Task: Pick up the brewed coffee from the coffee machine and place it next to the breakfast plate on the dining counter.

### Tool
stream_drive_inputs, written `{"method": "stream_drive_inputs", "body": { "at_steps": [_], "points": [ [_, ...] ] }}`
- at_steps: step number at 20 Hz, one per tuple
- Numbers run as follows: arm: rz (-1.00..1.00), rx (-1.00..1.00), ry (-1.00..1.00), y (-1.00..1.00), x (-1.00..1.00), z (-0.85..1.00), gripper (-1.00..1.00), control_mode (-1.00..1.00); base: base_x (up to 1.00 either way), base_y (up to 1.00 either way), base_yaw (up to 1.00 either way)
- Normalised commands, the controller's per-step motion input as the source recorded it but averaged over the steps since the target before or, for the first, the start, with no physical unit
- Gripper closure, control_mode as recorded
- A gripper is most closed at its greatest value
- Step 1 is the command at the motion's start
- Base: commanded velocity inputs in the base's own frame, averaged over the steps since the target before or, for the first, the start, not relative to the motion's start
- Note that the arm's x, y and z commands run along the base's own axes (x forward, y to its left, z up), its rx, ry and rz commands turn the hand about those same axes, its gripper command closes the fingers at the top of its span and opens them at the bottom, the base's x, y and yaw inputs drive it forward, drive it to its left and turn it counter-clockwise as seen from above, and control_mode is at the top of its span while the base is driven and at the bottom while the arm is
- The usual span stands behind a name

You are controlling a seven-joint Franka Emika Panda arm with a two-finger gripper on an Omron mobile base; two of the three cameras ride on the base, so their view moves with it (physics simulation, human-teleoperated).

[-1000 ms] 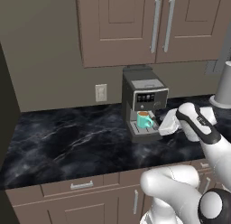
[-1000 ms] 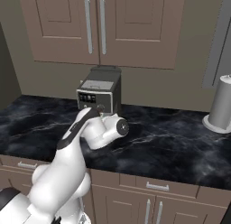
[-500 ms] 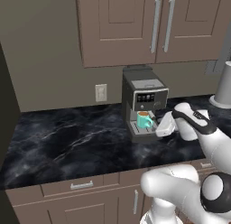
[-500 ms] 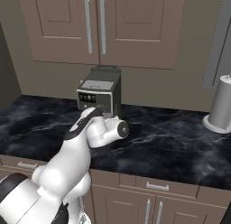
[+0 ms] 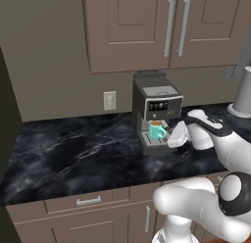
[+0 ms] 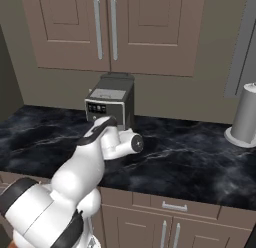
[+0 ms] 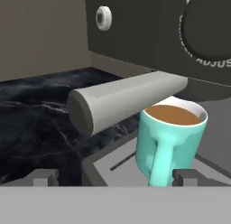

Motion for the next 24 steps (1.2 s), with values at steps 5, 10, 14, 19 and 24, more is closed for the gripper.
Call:
{"method": "stream_drive_inputs", "body": {
  "at_steps": [5,10,14,19,24],
  "points": [
    [0.0,0.03,0.0,-0.02,0.26,0.0,-1.0,-1.0,0.0,0.0,0.0],
    [0.0,0.03,0.0,-0.07,0.25,-0.05,-1.0,-1.0,0.0,0.0,0.0],
    [0.0,0.01,0.0,-0.08,0.18,-0.13,-1.0,-1.0,0.0,0.0,0.0],
    [0.0,0.0,0.0,-0.05,0.17,-0.15,-1.0,-1.0,0.0,0.0,0.0],
    [0.0,0.0,0.0,0.0,0.19,-0.2,-1.0,-1.0,0.0,0.0,0.0]
  ]
}}
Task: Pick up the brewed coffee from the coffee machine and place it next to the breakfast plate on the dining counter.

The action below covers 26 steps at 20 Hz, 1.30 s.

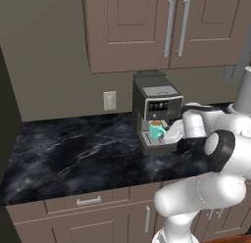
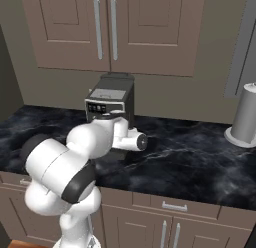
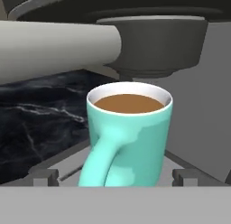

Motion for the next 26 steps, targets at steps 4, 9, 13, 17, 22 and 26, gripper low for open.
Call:
{"method": "stream_drive_inputs", "body": {
  "at_steps": [4,9,13,17,22,26],
  "points": [
    [0.0,0.0,-0.01,0.0,0.17,-0.18,-1.0,-1.0,0.0,0.0,0.0],
    [0.0,0.0,0.0,0.0,0.17,-0.07,1.0,-1.0,0.0,0.0,0.0],
    [0.0,0.0,0.0,0.03,0.15,-0.01,1.0,-1.0,0.0,0.0,0.0],
    [0.0,0.0,0.0,0.0,0.03,0.0,1.0,-1.0,0.0,0.0,0.0],
    [0.0,0.0,0.0,0.0,-0.09,0.0,1.0,-1.0,0.0,0.0,0.0],
    [0.0,0.0,-0.02,0.0,-0.36,0.0,1.0,-1.0,0.0,0.0,0.0]
  ]
}}
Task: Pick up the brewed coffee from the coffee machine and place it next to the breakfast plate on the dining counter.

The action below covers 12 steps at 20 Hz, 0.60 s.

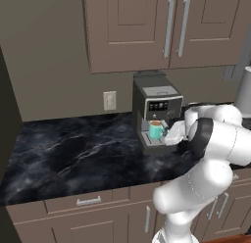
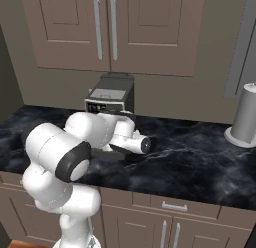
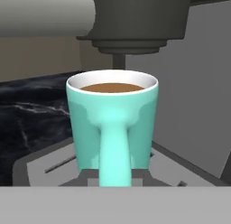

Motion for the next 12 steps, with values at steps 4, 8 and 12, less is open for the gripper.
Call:
{"method": "stream_drive_inputs", "body": {
  "at_steps": [4,8,12],
  "points": [
    [0.0,0.0,-0.02,-0.06,-0.39,0.0,1.0,-1.0,0.0,0.0,0.0],
    [0.0,0.0,0.0,-0.3,-0.4,0.07,1.0,-1.0,0.0,0.0,0.0],
    [0.0,0.0,0.0,-0.61,-0.44,0.23,1.0,-1.0,0.0,0.0,0.0]
  ]
}}
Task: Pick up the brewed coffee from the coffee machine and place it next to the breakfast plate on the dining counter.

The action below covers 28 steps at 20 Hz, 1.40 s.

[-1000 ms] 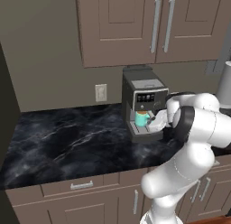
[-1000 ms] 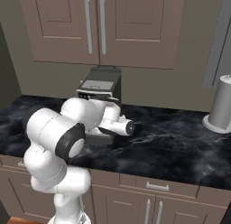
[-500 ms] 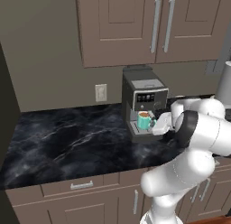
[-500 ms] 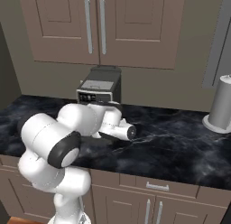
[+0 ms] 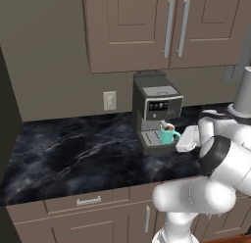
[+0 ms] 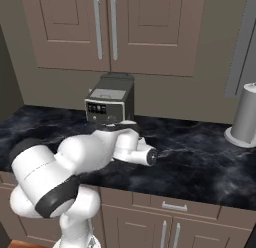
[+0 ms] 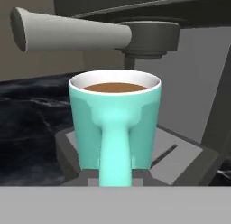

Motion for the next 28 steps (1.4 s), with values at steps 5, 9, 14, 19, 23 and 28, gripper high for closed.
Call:
{"method": "stream_drive_inputs", "body": {
  "at_steps": [5,9,14,19,23,28],
  "points": [
    [0.0,0.0,0.0,-0.59,-0.55,0.39,1.0,-1.0,0.0,0.0,0.0],
    [0.02,0.0,-0.01,-0.3,-0.63,0.76,1.0,-1.0,0.0,0.0,0.0],
    [0.07,0.0,-0.02,-0.05,-0.64,0.94,1.0,-1.0,0.0,0.0,0.0],
    [0.19,-0.03,-0.02,0.29,-0.65,0.68,1.0,-1.0,0.0,0.0,0.0],
    [0.2,-0.06,-0.01,0.56,-0.42,0.33,1.0,-1.0,0.0,0.0,0.0],
    [0.13,-0.01,0.0,0.17,-0.1,0.13,1.0,-1.0,0.0,0.0,0.0]
  ]
}}
